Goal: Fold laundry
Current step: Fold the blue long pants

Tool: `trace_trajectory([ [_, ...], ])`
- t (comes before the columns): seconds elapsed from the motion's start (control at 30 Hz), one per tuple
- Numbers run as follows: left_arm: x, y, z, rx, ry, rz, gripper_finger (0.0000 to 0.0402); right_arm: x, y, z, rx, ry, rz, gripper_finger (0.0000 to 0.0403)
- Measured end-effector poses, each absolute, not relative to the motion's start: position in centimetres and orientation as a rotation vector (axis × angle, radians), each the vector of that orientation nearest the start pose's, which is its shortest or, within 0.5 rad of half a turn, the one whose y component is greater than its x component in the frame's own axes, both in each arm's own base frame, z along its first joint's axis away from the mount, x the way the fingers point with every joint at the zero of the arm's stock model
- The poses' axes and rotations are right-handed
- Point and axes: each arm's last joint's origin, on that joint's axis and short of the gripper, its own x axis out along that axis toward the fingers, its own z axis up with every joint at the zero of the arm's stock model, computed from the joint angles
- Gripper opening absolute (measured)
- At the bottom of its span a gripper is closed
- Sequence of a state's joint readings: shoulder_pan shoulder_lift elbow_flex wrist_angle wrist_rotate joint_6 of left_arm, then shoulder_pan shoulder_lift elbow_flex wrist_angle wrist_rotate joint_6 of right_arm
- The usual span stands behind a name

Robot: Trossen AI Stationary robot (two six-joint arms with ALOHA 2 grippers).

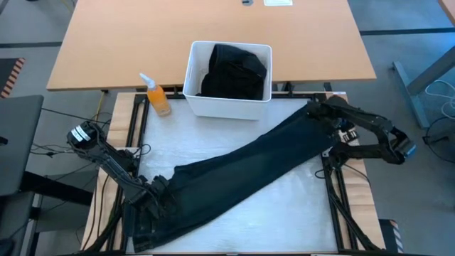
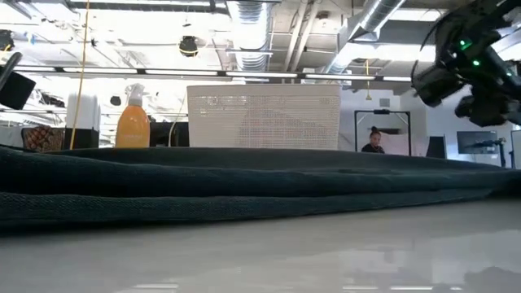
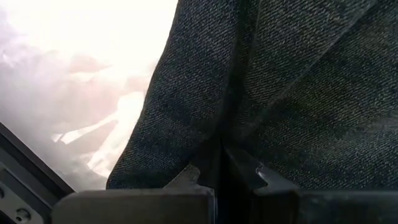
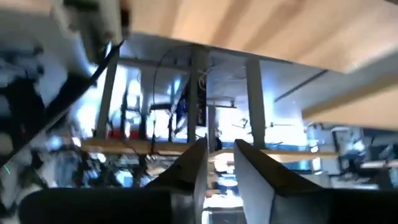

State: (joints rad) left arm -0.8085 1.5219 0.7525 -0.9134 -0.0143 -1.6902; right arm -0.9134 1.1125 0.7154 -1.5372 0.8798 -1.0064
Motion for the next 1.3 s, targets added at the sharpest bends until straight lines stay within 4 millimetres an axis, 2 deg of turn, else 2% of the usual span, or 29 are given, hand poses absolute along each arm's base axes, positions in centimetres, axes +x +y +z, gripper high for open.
trace_trajectory([
  [0.07,14.8,-15.5,14.4,-0.600,1.480,0.780,0.0000,6.0,-11.3,22.9,-0.390,2.421,-0.091,0.0128],
  [0.13,14.8,-15.4,14.4,-0.599,1.481,0.781,0.0000,6.5,-11.7,24.1,-0.301,2.302,-0.216,0.0143],
  [0.3,14.7,-15.4,14.4,-0.591,1.482,0.789,0.0000,7.5,-12.8,26.7,0.081,1.819,-0.394,0.0157],
  [0.43,14.8,-15.4,14.4,-0.587,1.471,0.789,0.0000,7.5,-13.0,26.6,0.223,1.573,-0.519,0.0146],
  [0.77,14.8,-15.3,14.4,-0.554,1.456,0.770,0.0000,9.4,-13.1,23.5,0.252,1.227,-0.822,0.0140],
  [0.93,14.8,-15.3,14.4,-0.552,1.454,0.769,0.0000,11.4,-13.6,22.2,0.288,1.281,-0.786,0.0156],
  [1.07,14.8,-15.3,14.4,-0.550,1.451,0.771,0.0000,13.5,-14.7,21.6,0.334,1.304,-0.818,0.0161],
  [1.2,14.8,-15.2,14.4,-0.559,1.453,0.777,0.0000,14.5,-16.4,20.5,0.163,1.507,-0.760,0.0162],
  [1.3,14.8,-15.3,14.4,-0.565,1.458,0.777,0.0000,14.3,-17.5,19.3,0.063,1.711,-0.679,0.0162],
])
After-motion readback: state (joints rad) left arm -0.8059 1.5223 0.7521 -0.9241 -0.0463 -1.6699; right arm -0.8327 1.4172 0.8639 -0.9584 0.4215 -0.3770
